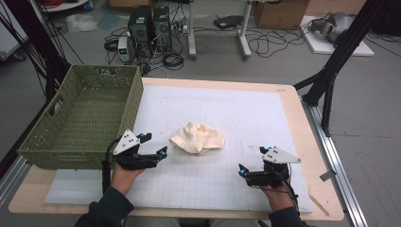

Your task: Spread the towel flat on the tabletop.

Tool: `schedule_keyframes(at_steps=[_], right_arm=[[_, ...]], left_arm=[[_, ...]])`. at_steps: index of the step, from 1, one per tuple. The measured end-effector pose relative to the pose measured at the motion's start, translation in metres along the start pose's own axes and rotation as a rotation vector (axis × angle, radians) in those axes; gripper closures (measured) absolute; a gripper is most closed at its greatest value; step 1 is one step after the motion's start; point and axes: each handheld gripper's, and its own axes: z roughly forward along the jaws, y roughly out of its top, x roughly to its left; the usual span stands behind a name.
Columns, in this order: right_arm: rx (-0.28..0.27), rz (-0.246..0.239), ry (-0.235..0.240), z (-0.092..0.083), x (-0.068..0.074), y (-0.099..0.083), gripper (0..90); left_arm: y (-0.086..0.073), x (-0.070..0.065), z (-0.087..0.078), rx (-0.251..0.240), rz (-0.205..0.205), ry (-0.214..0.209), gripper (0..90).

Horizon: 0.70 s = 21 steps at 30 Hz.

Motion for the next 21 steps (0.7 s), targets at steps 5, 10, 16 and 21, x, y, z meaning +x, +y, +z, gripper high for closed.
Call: schedule_keyframes(at_steps=[5, 10, 16, 21], right_arm=[[-0.002, -0.026, 0.031, 0.006, 0.007, 0.007, 4.8], [-0.001, -0.05, 0.067, 0.017, 0.015, 0.018, 6.5], [0.037, -0.123, 0.13, 0.04, 0.023, 0.031, 14.0], [0.056, -0.176, 0.164, 0.063, 0.03, 0.05, 17.7]], left_arm=[[0.0, -0.002, -0.002, -0.005, 0.003, 0.001, 19.0], [-0.002, -0.001, -0.004, -0.005, -0.004, -0.004, 19.0], [-0.001, 0.001, -0.007, -0.017, -0.011, 0.001, 19.0], [-0.001, 0.002, -0.007, -0.015, -0.015, 0.0, 19.3]])
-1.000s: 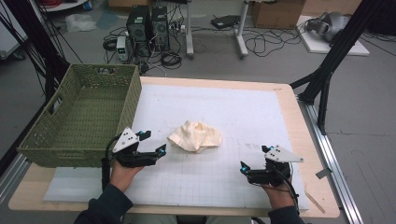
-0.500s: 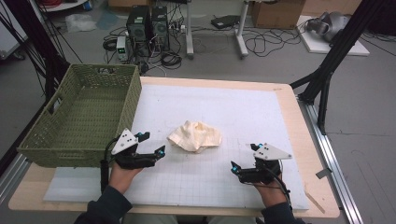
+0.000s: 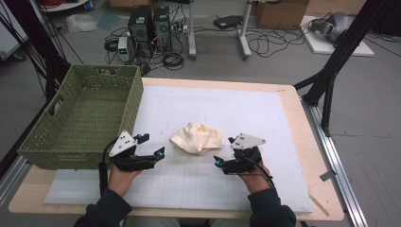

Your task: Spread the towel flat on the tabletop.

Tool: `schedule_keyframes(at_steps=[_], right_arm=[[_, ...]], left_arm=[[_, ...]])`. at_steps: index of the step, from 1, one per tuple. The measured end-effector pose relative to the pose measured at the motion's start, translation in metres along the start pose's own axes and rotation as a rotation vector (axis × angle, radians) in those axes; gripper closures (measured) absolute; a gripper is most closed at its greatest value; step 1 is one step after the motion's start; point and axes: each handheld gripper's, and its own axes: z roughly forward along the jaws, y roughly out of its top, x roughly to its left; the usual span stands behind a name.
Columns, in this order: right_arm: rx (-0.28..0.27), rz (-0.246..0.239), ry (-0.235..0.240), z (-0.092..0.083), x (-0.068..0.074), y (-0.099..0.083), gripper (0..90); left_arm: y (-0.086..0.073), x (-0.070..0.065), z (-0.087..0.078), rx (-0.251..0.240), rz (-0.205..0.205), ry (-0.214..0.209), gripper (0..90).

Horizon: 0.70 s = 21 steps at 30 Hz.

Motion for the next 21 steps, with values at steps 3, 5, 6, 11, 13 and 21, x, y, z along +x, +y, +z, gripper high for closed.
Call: schedule_keyframes(at_steps=[3, 5, 6, 11, 13, 21], right_arm=[[0.015, -0.05, 0.006, 0.014, 0.0, 0.011, 20.1], [0.027, -0.069, 0.01, 0.025, -0.003, 0.016, 22.9], [0.032, -0.071, 0.014, 0.031, -0.005, 0.017, 25.0], [0.096, -0.097, 0.017, 0.055, -0.011, 0.017, 38.6], [0.128, -0.115, 0.022, 0.062, -0.011, 0.015, 51.9], [0.142, -0.09, 0.067, 0.055, -0.01, 0.016, 85.8]], left_arm=[[0.0, -0.001, 0.001, 0.003, 0.006, -0.005, 19.6], [0.0, -0.002, 0.002, 0.005, 0.009, -0.008, 19.7], [0.0, -0.003, 0.003, 0.006, 0.01, -0.012, 19.7], [0.0, -0.003, 0.004, 0.009, 0.009, -0.013, 20.0], [-0.001, -0.002, 0.004, 0.01, 0.008, -0.012, 20.0], [-0.001, 0.0, 0.004, 0.009, 0.001, -0.003, 20.3]])
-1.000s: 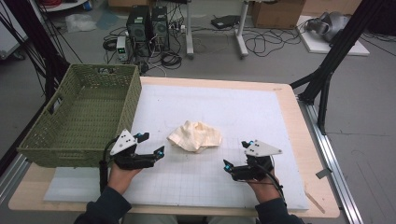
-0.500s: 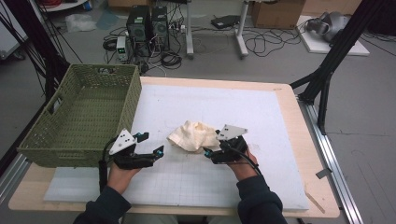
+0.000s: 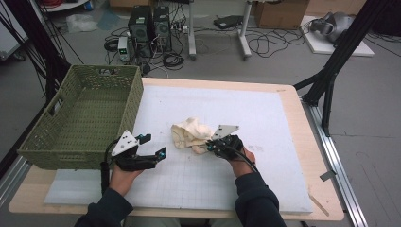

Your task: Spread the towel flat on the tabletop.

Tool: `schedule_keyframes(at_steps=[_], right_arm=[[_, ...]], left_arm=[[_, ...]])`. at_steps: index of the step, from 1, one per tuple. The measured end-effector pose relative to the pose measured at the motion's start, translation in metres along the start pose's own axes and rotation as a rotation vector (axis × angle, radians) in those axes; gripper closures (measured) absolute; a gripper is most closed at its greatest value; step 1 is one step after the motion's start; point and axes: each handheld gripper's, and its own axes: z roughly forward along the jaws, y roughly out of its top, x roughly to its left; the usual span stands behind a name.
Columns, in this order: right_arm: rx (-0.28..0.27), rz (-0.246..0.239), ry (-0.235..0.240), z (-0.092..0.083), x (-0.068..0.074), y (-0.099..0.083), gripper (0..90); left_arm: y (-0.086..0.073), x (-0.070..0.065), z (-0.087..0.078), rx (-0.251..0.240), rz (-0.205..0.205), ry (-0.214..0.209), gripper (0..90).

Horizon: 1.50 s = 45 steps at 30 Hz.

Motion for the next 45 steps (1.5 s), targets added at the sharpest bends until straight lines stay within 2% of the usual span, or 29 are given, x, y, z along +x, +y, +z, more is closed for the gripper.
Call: schedule_keyframes(at_steps=[3, 8, 14, 17, 19, 20, 21, 23, 24, 26, 28, 29, 34, 35, 36, 38, 42, 45], right_arm=[[-0.015, 0.033, 0.033, -0.01, 0.001, 0.0, 86.2], [-0.045, 0.042, 0.085, -0.035, 0.011, -0.002, 86.1], [-0.062, 0.061, 0.108, -0.066, 0.029, -0.006, 86.0], [-0.056, 0.068, 0.113, -0.074, 0.034, -0.011, 85.3], [-0.048, 0.072, 0.112, -0.074, 0.036, -0.015, 79.1], [-0.051, 0.085, 0.1, -0.073, 0.036, -0.019, 68.6], [-0.051, 0.085, 0.1, -0.073, 0.036, -0.019, 68.6], [-0.087, 0.109, 0.072, -0.075, 0.033, -0.022, 56.3], [-0.087, 0.109, 0.072, -0.075, 0.033, -0.022, 56.3], [-0.121, 0.117, 0.062, -0.078, 0.031, -0.022, 49.9], [-0.171, 0.121, 0.051, -0.083, 0.028, -0.02, 45.6], [-0.171, 0.121, 0.051, -0.083, 0.028, -0.02, 45.6], [-0.24, 0.108, 0.05, -0.092, 0.028, -0.013, 44.3], [-0.242, 0.082, 0.061, -0.091, 0.029, -0.008, 44.4], [-0.242, 0.082, 0.061, -0.091, 0.029, -0.008, 44.4], [-0.206, 0.052, 0.07, -0.085, 0.033, -0.002, 44.2], [-0.14, -0.006, 0.079, -0.06, 0.043, 0.005, 40.4], [-0.1, -0.026, 0.07, -0.039, 0.046, 0.01, 38.4]], left_arm=[[0.0, 0.0, -0.001, -0.002, -0.002, 0.005, 20.5], [0.0, 0.001, -0.001, -0.003, -0.005, 0.004, 20.5], [0.0, 0.001, -0.001, -0.005, -0.003, 0.006, 20.5], [0.0, 0.0, -0.001, -0.001, -0.004, 0.004, 20.6], [0.0, 0.0, -0.001, -0.003, -0.004, 0.004, 20.6], [0.0, 0.0, -0.001, -0.006, -0.006, 0.007, 20.6], [0.001, 0.001, -0.001, -0.007, -0.005, 0.007, 20.6], [0.001, 0.001, -0.001, -0.008, -0.009, 0.009, 20.6], [0.001, 0.002, -0.001, -0.009, -0.009, 0.01, 20.6], [0.001, 0.003, -0.002, -0.01, -0.009, 0.014, 20.6], [0.001, 0.003, -0.002, -0.014, -0.01, 0.012, 20.7], [0.001, 0.003, -0.002, -0.015, -0.009, 0.01, 20.7], [0.001, 0.0, -0.001, -0.017, -0.002, -0.007, 21.2], [0.001, 0.0, -0.001, -0.017, -0.001, -0.009, 21.2], [0.001, 0.0, -0.001, -0.017, 0.0, -0.011, 21.2], [0.001, 0.0, -0.001, -0.019, -0.001, -0.012, 21.2], [0.001, 0.002, -0.001, -0.02, -0.001, -0.014, 21.2], [0.001, 0.002, 0.0, -0.017, -0.006, -0.02, 21.6]])
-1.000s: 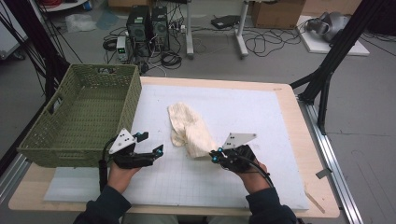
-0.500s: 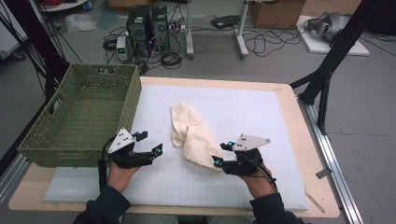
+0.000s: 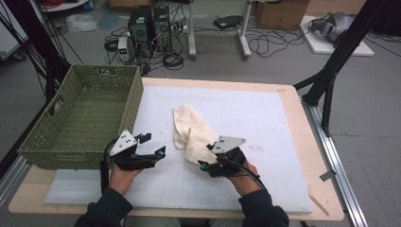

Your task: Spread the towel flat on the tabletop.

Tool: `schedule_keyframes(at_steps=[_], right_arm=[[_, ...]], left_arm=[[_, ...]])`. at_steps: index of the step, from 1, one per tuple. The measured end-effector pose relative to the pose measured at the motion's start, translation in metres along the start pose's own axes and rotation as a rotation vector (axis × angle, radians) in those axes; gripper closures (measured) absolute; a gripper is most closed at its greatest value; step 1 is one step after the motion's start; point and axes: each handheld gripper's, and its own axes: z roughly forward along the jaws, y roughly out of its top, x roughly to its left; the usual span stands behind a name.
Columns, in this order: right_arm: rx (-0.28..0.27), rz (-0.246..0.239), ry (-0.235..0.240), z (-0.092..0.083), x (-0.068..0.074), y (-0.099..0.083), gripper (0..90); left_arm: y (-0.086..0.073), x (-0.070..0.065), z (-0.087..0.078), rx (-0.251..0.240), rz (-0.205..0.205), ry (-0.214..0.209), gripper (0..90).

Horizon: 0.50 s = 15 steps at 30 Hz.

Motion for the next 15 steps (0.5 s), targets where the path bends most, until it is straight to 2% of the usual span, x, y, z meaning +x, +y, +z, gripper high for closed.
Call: schedule_keyframes(at_steps=[2, 3, 5, 6, 7, 8, 12, 14, 15], right_arm=[[0.031, -0.023, -0.019, 0.015, -0.001, 0.003, 39.0], [0.054, -0.032, -0.032, 0.022, -0.002, 0.004, 42.5], [0.12, -0.053, -0.062, 0.031, -0.005, 0.004, 66.3], [0.146, -0.062, -0.075, 0.033, -0.008, 0.003, 74.6], [0.16, -0.041, -0.077, 0.033, -0.012, 0.001, 83.2], [0.161, -0.029, -0.083, 0.031, -0.013, 0.001, 87.2], [0.131, 0.021, -0.109, 0.018, -0.025, -0.003, 89.6], [0.118, 0.066, -0.135, 0.01, -0.033, -0.007, 89.6], [0.101, 0.09, -0.132, 0.005, -0.036, -0.009, 89.3]], left_arm=[[0.0, 0.001, 0.0, 0.004, 0.001, 0.001, 21.8], [0.0, 0.001, 0.0, 0.004, 0.0, -0.001, 21.8], [-0.001, 0.001, 0.0, 0.003, -0.001, 0.001, 22.1], [-0.001, 0.001, 0.0, 0.002, -0.001, -0.001, 22.1], [-0.001, 0.001, 0.0, 0.005, 0.0, -0.004, 22.5], [-0.001, 0.002, -0.001, 0.008, 0.001, -0.002, 22.9], [-0.002, 0.003, -0.001, 0.012, 0.0, -0.002, 24.0], [-0.002, 0.002, -0.001, 0.011, 0.0, -0.005, 24.4], [-0.002, 0.002, 0.0, 0.012, 0.003, -0.006, 24.5]])
